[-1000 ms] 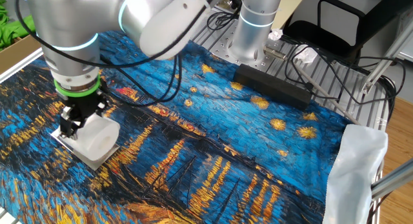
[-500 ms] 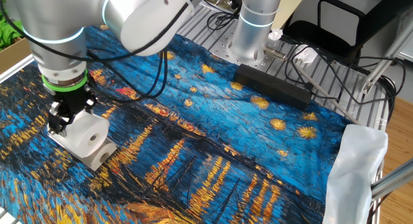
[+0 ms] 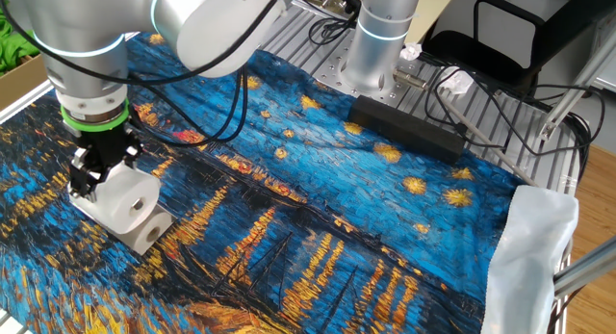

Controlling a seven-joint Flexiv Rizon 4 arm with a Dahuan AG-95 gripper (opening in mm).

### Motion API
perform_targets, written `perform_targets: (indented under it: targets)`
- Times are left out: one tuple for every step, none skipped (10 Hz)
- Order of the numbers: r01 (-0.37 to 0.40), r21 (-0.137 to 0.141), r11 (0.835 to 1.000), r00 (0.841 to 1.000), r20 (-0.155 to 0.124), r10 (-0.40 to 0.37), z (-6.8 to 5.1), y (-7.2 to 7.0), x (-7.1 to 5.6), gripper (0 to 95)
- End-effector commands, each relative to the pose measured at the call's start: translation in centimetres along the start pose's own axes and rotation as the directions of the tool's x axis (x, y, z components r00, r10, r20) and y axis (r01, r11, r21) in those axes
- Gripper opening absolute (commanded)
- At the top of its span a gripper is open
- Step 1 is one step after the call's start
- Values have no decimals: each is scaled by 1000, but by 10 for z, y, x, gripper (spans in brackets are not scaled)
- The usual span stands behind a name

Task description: Put the toilet paper on its holder

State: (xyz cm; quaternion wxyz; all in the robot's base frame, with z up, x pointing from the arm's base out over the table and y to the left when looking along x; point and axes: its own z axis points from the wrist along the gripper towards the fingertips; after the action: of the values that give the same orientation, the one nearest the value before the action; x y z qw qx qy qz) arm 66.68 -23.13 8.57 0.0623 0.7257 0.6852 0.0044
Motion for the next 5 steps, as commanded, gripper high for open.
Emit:
perform_targets:
  targets:
    - [-6,4,1000,1000,-3,6,-1,0,1,0]
    - [-7,4,1000,1000,-7,7,-1,0,1,0]
    - [-6,6,1000,1000,-15,6,-1,0,1,0]
    - [-8,7,1000,1000,-17,8,-1,0,1,0]
    - [-14,9,1000,1000,-23,14,0,0,1,190]
